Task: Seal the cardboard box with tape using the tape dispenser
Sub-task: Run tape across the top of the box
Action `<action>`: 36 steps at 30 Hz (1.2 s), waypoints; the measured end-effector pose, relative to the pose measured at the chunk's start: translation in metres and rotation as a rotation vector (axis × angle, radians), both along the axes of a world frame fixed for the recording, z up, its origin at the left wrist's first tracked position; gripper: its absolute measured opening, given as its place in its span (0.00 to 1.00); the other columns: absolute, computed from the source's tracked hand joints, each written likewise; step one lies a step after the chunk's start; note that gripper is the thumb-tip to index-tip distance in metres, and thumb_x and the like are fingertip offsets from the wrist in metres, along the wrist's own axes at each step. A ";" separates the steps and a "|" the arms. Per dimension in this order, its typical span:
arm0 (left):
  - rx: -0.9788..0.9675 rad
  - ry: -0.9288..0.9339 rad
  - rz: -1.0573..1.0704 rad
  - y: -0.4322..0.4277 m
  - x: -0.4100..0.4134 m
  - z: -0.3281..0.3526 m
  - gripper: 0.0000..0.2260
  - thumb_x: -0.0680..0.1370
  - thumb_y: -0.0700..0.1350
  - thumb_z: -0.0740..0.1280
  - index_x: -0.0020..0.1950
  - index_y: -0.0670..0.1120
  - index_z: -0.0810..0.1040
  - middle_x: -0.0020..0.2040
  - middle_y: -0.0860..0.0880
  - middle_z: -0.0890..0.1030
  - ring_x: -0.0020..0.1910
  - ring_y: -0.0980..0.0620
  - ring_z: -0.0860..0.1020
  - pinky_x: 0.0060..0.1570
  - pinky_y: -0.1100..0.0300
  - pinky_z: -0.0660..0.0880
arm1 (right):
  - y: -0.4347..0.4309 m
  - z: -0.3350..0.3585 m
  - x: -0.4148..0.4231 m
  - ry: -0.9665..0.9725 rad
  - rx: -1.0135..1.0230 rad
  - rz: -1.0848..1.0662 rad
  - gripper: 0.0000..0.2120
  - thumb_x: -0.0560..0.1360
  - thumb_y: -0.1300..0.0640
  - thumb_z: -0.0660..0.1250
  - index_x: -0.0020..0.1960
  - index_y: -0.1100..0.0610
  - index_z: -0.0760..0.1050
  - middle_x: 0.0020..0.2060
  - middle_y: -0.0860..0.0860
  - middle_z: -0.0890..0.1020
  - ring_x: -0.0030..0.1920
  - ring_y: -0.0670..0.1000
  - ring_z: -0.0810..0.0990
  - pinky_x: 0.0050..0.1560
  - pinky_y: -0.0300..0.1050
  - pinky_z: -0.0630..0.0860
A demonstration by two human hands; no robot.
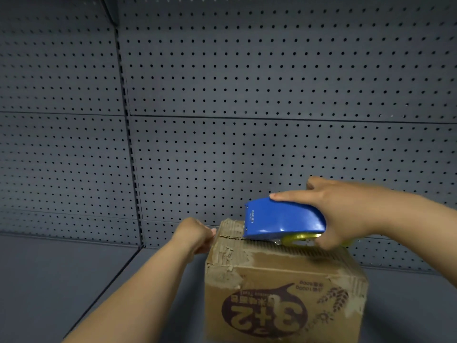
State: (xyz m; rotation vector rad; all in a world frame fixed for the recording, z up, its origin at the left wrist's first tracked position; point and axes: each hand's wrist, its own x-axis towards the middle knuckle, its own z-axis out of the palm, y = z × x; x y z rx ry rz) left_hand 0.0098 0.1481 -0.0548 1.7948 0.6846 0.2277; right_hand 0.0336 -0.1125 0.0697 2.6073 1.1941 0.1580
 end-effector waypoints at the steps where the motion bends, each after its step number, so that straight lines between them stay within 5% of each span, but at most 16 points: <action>1: 0.023 0.016 0.002 -0.003 0.000 -0.002 0.19 0.77 0.41 0.65 0.27 0.44 0.65 0.29 0.42 0.70 0.27 0.49 0.65 0.36 0.57 0.68 | 0.001 0.000 0.000 0.005 0.003 -0.004 0.45 0.64 0.45 0.67 0.64 0.23 0.38 0.44 0.42 0.64 0.40 0.45 0.71 0.40 0.44 0.77; 5: 0.103 0.034 0.014 -0.015 -0.002 -0.007 0.15 0.80 0.42 0.60 0.33 0.41 0.70 0.28 0.45 0.69 0.24 0.50 0.63 0.28 0.60 0.61 | 0.005 -0.001 0.004 0.008 0.004 -0.011 0.45 0.64 0.45 0.68 0.66 0.24 0.39 0.44 0.44 0.65 0.39 0.46 0.71 0.39 0.44 0.76; 8: -0.083 0.039 -0.013 -0.021 -0.002 -0.013 0.16 0.81 0.43 0.57 0.62 0.33 0.73 0.44 0.39 0.80 0.33 0.44 0.75 0.30 0.61 0.63 | 0.007 0.001 0.009 0.042 0.010 -0.021 0.45 0.65 0.45 0.69 0.67 0.25 0.41 0.43 0.43 0.64 0.39 0.45 0.70 0.37 0.42 0.72; 10: 0.082 0.151 -0.039 -0.018 -0.002 -0.011 0.17 0.81 0.46 0.55 0.63 0.37 0.72 0.47 0.39 0.79 0.41 0.44 0.76 0.42 0.59 0.68 | 0.007 0.003 0.012 0.076 0.014 -0.019 0.45 0.65 0.45 0.70 0.68 0.26 0.42 0.43 0.43 0.65 0.39 0.44 0.69 0.37 0.40 0.70; 11: 0.253 0.247 -0.031 -0.013 -0.002 -0.009 0.21 0.81 0.49 0.54 0.69 0.37 0.66 0.60 0.37 0.75 0.54 0.42 0.75 0.52 0.56 0.69 | 0.008 0.004 0.013 0.092 0.016 -0.019 0.45 0.65 0.46 0.70 0.68 0.26 0.43 0.43 0.44 0.65 0.39 0.44 0.69 0.36 0.40 0.68; 13: 0.671 0.310 -0.019 -0.008 -0.004 0.003 0.27 0.81 0.52 0.51 0.77 0.43 0.50 0.78 0.38 0.51 0.75 0.40 0.56 0.72 0.48 0.58 | 0.009 0.006 0.016 0.122 0.016 -0.019 0.45 0.66 0.46 0.71 0.68 0.26 0.43 0.45 0.45 0.66 0.40 0.44 0.69 0.37 0.39 0.68; 16: 0.765 0.090 -0.179 -0.022 -0.001 0.024 0.24 0.82 0.50 0.48 0.78 0.48 0.50 0.79 0.45 0.48 0.78 0.44 0.48 0.75 0.48 0.48 | 0.012 0.010 0.020 0.176 0.026 -0.013 0.45 0.65 0.48 0.72 0.68 0.27 0.46 0.51 0.46 0.69 0.45 0.47 0.72 0.42 0.42 0.72; 22: 0.759 0.197 -0.506 -0.047 0.009 0.010 0.22 0.83 0.47 0.42 0.78 0.48 0.47 0.79 0.47 0.47 0.78 0.45 0.43 0.75 0.51 0.43 | 0.017 0.016 0.027 0.228 0.027 0.034 0.37 0.66 0.49 0.73 0.66 0.31 0.56 0.54 0.46 0.68 0.49 0.50 0.73 0.44 0.43 0.73; 26: 0.824 0.253 -0.501 -0.053 0.002 0.012 0.22 0.83 0.45 0.43 0.78 0.48 0.45 0.79 0.46 0.43 0.77 0.44 0.41 0.74 0.52 0.43 | 0.014 0.005 0.036 0.224 0.115 0.110 0.36 0.68 0.47 0.71 0.69 0.30 0.56 0.48 0.45 0.64 0.41 0.43 0.70 0.42 0.40 0.72; 30: 0.794 0.274 -0.499 -0.048 0.009 0.004 0.23 0.83 0.47 0.44 0.78 0.50 0.44 0.79 0.46 0.41 0.77 0.43 0.41 0.74 0.50 0.45 | 0.008 -0.004 0.039 0.262 0.147 0.146 0.40 0.65 0.45 0.73 0.67 0.26 0.53 0.57 0.44 0.60 0.49 0.47 0.73 0.53 0.44 0.75; 36: 0.826 0.272 -0.476 -0.037 0.022 -0.013 0.24 0.82 0.51 0.42 0.78 0.53 0.44 0.79 0.49 0.42 0.78 0.46 0.42 0.76 0.48 0.47 | -0.004 -0.001 0.041 0.267 0.087 0.090 0.42 0.67 0.57 0.68 0.61 0.19 0.50 0.45 0.43 0.63 0.42 0.54 0.77 0.39 0.47 0.76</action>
